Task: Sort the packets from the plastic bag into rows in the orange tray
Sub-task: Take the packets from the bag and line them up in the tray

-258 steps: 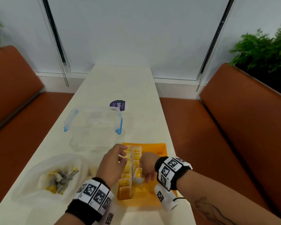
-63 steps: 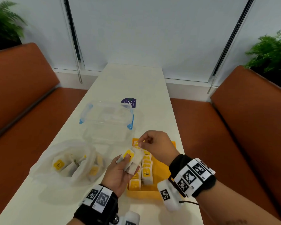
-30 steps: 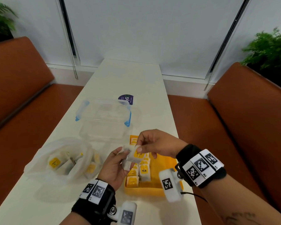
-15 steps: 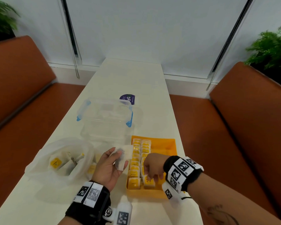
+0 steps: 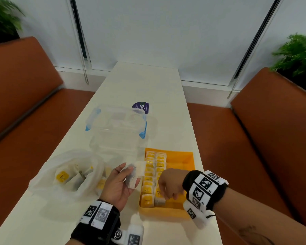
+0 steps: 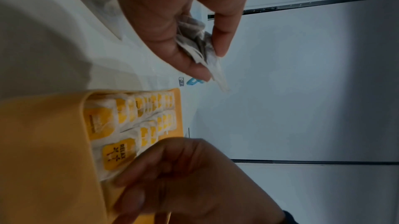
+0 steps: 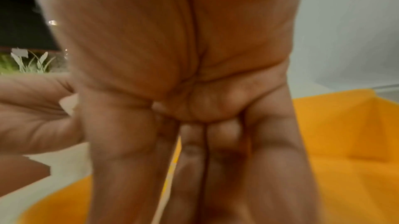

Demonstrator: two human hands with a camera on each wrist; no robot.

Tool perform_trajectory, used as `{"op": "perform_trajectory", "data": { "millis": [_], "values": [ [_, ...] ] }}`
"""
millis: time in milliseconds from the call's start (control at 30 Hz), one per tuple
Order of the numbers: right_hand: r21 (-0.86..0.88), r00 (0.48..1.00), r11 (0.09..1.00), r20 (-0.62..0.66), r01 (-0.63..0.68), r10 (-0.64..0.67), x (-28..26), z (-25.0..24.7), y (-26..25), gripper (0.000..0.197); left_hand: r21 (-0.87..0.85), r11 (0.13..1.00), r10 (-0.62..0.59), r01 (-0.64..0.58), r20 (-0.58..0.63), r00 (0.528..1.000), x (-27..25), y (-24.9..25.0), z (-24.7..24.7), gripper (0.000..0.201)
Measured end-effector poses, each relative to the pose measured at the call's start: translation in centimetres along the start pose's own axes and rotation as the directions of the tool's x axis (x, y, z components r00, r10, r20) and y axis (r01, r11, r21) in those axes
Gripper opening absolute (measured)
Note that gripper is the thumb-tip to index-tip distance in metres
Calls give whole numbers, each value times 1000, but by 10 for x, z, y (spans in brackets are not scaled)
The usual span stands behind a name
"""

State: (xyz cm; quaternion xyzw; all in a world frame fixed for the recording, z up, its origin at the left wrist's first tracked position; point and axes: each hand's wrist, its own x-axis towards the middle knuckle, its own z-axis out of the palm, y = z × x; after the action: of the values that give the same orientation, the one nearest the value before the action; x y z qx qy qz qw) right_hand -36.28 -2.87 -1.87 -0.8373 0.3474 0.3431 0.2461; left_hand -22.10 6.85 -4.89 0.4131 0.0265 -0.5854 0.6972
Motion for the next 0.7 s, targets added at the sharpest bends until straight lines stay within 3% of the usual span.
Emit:
{"op": "perform_trajectory", "data": {
  "millis": [100,200,333,400,467,500,567,633,700],
  "values": [
    [-98,987,993,155,65,-49,-5,6,-8,35,3,1000,-3,3,1,1000,0,-2,1,20],
    [-192,988,980,152,58,-28,0,11,-11,43,31,999,-8,7,20,1000,-2,-5,5,19],
    [0,991,1000,135,12,-12,-9,-2,-4,37,91,996,-21,17,42,999,-2,-6,7,15],
    [174,1000,985,18,11,-15,-18,-16,4,30,107,994,-23,17,56,998,-2,-7,9,12],
    [378,972,922,-234,87,4,-27,-29,8,27,109,994,-30,22,76,997,-2,-10,11,11],
    [487,935,857,-354,167,19,-32,-34,10,29,108,994,-36,27,87,996,-3,-12,13,12],
    [635,880,694,-475,339,5,-37,-38,10,46,113,993,-53,40,109,993,-3,-16,16,14],
    [586,848,686,-523,431,-85,-40,-34,5,54,115,991,-83,68,129,988,-1,-19,17,14],
    [392,788,803,-598,450,-150,-36,-27,0,42,114,989,-114,98,150,982,1,-20,18,14]
  ]
}}
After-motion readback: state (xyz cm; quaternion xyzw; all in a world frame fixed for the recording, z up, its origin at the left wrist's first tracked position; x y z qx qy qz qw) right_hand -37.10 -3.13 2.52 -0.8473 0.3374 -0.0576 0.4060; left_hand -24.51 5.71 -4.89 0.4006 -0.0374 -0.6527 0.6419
